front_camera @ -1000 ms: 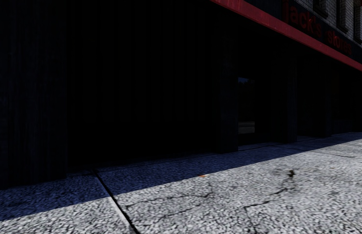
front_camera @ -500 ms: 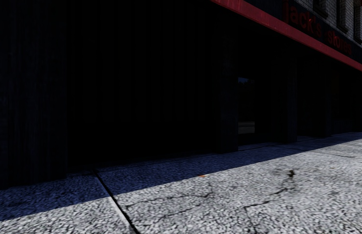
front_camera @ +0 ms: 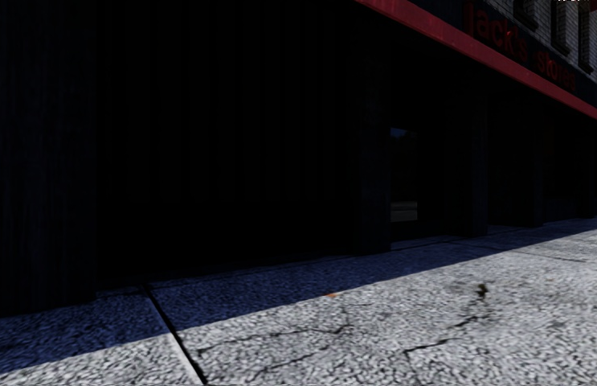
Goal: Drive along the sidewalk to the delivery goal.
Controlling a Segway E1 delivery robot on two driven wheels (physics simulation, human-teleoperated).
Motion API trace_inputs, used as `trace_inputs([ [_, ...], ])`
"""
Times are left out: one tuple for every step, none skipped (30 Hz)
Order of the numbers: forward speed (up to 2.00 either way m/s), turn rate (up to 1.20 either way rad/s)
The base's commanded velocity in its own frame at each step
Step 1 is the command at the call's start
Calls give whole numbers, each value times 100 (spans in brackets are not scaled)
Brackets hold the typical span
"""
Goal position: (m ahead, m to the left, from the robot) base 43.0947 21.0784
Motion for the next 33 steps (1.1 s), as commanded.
trace_inputs([
  [128, -51],
  [128, -54],
  [128, -54],
  [129, -54],
  [130, -54],
  [133, -54],
  [136, -55],
  [136, -55],
  [136, -55],
  [136, -55],
  [136, -55],
  [136, -55],
  [136, -55],
  [136, -55],
  [136, -55],
  [136, -55],
  [136, -55],
  [136, -55],
  [136, -55],
  [136, -55],
  [144, -55],
  [150, -60],
  [150, -60],
  [152, -69],
  [152, -74],
  [152, -75],
  [152, -76],
  [151, -76],
  [151, -76],
  [151, -76],
  [151, -76],
  [151, -76],
  [151, -76],
])
